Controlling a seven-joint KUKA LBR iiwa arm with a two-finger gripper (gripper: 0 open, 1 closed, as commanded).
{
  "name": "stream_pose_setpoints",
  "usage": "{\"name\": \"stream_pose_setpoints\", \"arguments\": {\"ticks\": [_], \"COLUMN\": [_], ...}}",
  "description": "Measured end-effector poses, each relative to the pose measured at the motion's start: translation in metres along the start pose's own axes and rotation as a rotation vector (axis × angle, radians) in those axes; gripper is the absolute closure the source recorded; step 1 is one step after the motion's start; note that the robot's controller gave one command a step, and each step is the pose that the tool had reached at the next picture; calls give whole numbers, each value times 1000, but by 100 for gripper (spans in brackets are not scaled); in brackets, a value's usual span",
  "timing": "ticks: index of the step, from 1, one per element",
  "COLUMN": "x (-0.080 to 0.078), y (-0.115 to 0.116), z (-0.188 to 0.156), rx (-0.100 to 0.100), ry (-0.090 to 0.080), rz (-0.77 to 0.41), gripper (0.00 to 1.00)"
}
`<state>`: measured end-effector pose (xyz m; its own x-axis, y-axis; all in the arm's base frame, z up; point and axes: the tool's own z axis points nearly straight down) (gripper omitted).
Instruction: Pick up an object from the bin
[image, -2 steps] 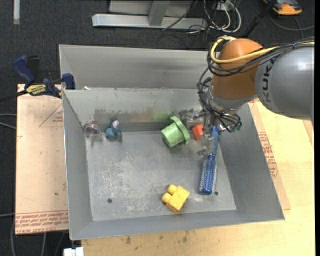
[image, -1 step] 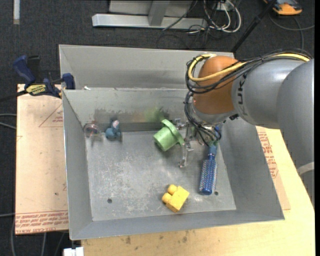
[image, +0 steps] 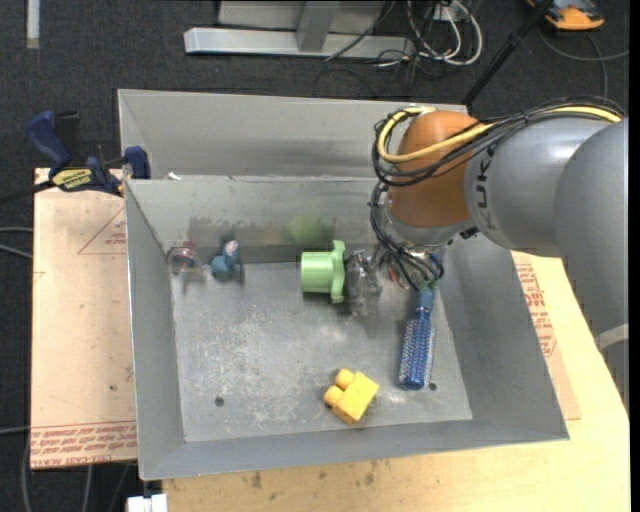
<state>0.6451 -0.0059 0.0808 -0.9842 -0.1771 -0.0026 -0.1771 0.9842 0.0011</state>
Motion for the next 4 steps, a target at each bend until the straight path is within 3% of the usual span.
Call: {"name": "stream_pose_setpoints", "arguments": {"ticks": [1,2,3,4], "x": [0,30,43,122], "y": [0,-58,-45,-91], "z": [0,-64,-85,6], "rx": [0,5,0,-2], "ry": [0,-4,-1,5], "rz": [0,-253,-160,-534], "gripper": [0,0,0,0]}}
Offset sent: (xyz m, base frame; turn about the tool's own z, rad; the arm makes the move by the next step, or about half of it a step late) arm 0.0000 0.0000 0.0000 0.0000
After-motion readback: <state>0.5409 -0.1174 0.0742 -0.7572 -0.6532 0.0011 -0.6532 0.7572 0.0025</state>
